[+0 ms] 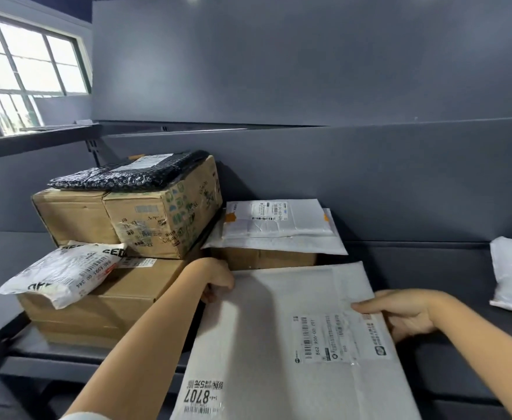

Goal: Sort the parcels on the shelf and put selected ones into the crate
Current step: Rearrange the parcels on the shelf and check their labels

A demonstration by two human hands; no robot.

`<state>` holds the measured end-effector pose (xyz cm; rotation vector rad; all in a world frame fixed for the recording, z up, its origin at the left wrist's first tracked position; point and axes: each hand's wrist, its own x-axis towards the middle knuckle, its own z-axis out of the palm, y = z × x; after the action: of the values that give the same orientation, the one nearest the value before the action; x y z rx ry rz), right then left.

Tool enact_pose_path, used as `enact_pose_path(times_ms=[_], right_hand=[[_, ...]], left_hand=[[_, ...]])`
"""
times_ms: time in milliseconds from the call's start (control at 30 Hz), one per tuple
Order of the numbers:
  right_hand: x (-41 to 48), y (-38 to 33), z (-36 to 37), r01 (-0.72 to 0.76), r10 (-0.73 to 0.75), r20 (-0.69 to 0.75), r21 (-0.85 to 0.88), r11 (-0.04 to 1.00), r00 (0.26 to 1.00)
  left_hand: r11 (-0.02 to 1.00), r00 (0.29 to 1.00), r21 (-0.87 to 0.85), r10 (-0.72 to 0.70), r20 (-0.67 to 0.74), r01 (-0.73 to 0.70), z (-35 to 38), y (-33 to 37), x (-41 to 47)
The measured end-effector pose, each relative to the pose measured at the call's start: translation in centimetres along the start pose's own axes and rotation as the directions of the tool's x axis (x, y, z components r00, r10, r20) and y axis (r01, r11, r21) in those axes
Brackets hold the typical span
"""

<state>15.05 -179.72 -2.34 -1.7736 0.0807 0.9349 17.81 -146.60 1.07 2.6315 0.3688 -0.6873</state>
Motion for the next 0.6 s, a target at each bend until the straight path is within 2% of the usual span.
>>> enact_pose_path(times_ms=[67, 133, 200, 300, 367, 467, 600], right_hand=[[0.8, -0.2, 0.5, -0.042, 0.040, -0.030, -0.076, 0.996, 0.999], [1.3, -0.8, 1.3, -0.096, 0.075, -0.101, -0.226, 0.969, 0.992], [1.3, -1.6, 2.2, -0.170, 0.069, -0.223, -0.475, 0.863, 0.972], [1.5, -3.0, 3.2, -0.222, -0.057, -0.360, -0.684, 0.695, 0.931], [2.3, -3.3, 3.0, -0.267, -0.113, -0.421, -0.738, 0.620, 0.900], [2.8, -3.3, 3.1, -0.265, -0.094, -0.425, -0.707, 0.656, 0.900], [2.4, -3.6, 3.2, -0.254, -0.116, -0.391, -0.768, 0.588, 0.913]], left_hand=[[1.000, 0.998, -0.011, -0.001, -0.058, 0.000, 0.2, -0.1, 0.0], [1.000, 0.994, -0.015, 0.006, -0.107, -0.008, 0.4, 0.0, -0.2], [0.999, 0.990, 0.035, 0.023, -0.142, -0.018, 0.9, 0.1, -0.3], [0.988, 0.972, 0.150, 0.051, -0.229, -0.016, 2.1, 0.1, 0.0], [0.980, 0.961, 0.199, 0.055, -0.273, 0.001, 2.9, -0.1, 0.4], [0.963, 0.940, 0.269, 0.067, -0.335, 0.028, 3.5, 0.0, 0.4], [0.934, 0.895, 0.352, 0.101, -0.434, 0.066, 2.7, 0.8, -0.3]])
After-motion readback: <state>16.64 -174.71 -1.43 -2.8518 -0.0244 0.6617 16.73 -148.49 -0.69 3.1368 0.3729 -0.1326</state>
